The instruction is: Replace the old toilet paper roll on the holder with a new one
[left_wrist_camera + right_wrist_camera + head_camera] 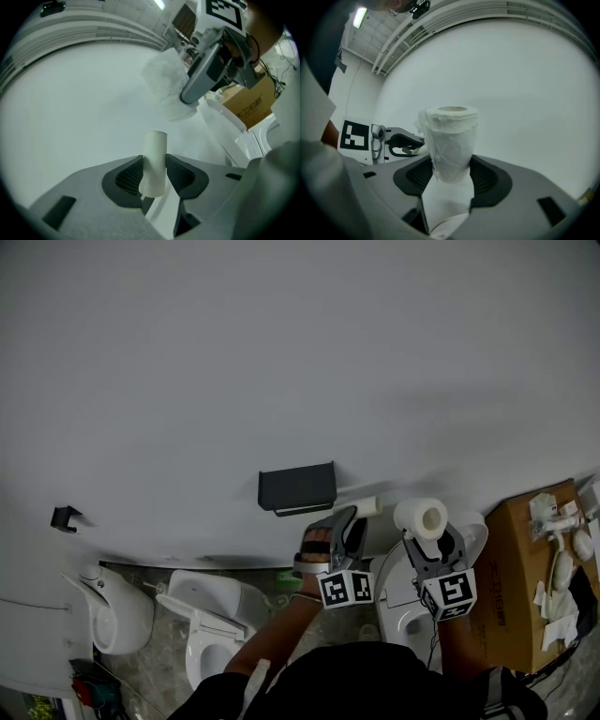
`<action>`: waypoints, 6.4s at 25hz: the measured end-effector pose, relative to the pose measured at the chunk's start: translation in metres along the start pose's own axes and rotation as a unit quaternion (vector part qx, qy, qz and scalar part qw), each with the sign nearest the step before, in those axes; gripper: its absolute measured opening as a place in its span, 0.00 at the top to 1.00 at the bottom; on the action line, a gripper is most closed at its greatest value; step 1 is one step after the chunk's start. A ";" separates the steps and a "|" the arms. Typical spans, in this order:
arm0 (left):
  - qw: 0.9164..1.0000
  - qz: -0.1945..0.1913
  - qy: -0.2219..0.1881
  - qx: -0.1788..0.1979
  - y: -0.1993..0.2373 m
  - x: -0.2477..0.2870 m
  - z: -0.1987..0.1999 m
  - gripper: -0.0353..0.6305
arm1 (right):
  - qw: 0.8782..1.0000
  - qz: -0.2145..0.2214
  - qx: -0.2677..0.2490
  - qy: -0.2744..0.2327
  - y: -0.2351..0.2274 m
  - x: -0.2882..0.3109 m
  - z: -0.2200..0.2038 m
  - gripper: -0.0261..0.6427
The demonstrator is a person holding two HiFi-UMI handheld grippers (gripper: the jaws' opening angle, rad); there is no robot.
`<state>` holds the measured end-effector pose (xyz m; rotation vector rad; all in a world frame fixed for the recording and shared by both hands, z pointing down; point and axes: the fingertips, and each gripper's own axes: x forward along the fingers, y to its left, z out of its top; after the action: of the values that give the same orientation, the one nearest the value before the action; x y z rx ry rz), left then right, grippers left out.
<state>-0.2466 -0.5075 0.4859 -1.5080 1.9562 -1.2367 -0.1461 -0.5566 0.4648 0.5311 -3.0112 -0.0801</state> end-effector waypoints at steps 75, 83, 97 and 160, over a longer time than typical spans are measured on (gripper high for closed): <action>0.855 0.152 -0.095 -0.487 0.143 -0.180 -0.154 0.72 | 0.765 0.178 0.618 -0.026 0.138 0.152 -0.057 0.60; 0.852 0.160 -0.088 -0.491 0.145 -0.191 -0.163 0.72 | 0.733 0.204 0.648 -0.038 0.171 0.166 -0.051 0.60; 0.850 0.177 -0.065 -0.492 0.143 -0.217 -0.186 0.72 | 0.717 0.217 0.661 -0.032 0.211 0.182 -0.056 0.60; 0.856 0.072 -0.110 -0.500 0.116 -0.201 -0.143 0.72 | 0.996 0.067 -0.040 -0.047 0.181 0.032 0.053 0.96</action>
<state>-0.3472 -0.2612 0.4268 -1.7307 2.6142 0.1372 -0.2420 -0.3952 0.4266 0.3275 -3.1089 -0.2204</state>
